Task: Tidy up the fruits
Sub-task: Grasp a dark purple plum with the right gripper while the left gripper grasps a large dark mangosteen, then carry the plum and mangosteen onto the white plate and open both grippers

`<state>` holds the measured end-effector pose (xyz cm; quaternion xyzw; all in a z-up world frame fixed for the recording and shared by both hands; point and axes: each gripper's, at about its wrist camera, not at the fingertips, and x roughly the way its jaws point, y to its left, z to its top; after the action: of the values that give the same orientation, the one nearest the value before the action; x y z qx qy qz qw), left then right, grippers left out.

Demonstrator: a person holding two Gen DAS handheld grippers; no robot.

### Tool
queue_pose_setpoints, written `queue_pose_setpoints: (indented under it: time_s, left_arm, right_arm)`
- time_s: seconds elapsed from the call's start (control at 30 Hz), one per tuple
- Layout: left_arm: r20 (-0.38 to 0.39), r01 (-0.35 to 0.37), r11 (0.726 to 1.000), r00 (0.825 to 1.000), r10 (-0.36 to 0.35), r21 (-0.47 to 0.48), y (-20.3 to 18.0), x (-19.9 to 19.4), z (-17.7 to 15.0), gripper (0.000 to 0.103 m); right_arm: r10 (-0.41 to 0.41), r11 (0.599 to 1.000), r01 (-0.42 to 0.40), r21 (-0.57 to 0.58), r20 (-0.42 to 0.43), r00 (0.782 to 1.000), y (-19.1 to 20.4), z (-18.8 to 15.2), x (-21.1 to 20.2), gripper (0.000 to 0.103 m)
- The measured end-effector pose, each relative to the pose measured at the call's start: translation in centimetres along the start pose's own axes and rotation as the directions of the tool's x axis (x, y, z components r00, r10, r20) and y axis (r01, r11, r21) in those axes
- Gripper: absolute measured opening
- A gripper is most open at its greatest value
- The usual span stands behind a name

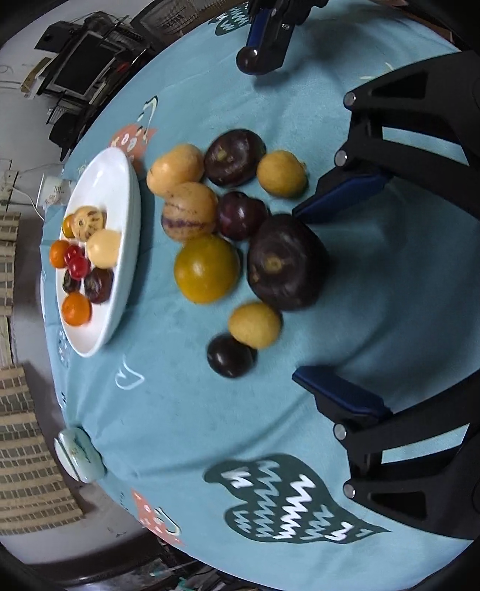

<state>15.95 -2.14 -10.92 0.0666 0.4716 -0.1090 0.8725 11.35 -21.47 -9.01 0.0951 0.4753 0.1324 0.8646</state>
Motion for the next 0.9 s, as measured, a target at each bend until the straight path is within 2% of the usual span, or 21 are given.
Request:
queue_pose_setpoints:
  time_s: [0.1, 0.17, 0.23, 0.4, 0.7, 0.9]
  left_arm:
    - [0.006, -0.002, 1.0, 1.0, 0.002, 0.002, -0.5, 0.3, 0.5, 0.079]
    - [0.014, 0.009, 1.0, 1.0, -0.009, 0.002, -0.8, 0.3, 0.8, 0.062]
    - [0.02, 0.011, 1.0, 1.0, -0.011, 0.008, -1.1, 0.1, 1.0, 0.05]
    - [0.011, 0.037, 0.999, 0.999, -0.037, 0.014, -1.3, -0.7, 0.1, 0.05]
    - [0.107, 0.067, 0.998, 0.992, -0.066, -0.012, -0.6, -6.0, -1.1, 0.049]
    - [0.136, 0.073, 0.997, 0.988, -0.07, -0.017, 0.2, -7.6, -1.3, 0.049]
  right_arm:
    - [0.019, 1.0, -0.019, 0.008, 0.002, 1.0, -0.3, 0.0, 0.1, 0.032]
    - [0.022, 1.0, -0.022, 0.007, 0.001, 1.0, -0.3, 0.0, 0.1, 0.032]
    - [0.024, 1.0, -0.024, 0.009, 0.0, 1.0, -0.4, 0.0, 0.1, 0.032]
    - [0.03, 0.999, -0.03, 0.012, 0.013, 0.999, -0.3, -0.1, -0.5, 0.032]
    - [0.035, 0.999, -0.035, -0.02, 0.045, 0.998, 1.4, -0.2, -2.1, 0.032]
    - [0.02, 0.999, -0.018, -0.035, 0.065, 0.998, 2.7, -0.3, -3.4, 0.032]
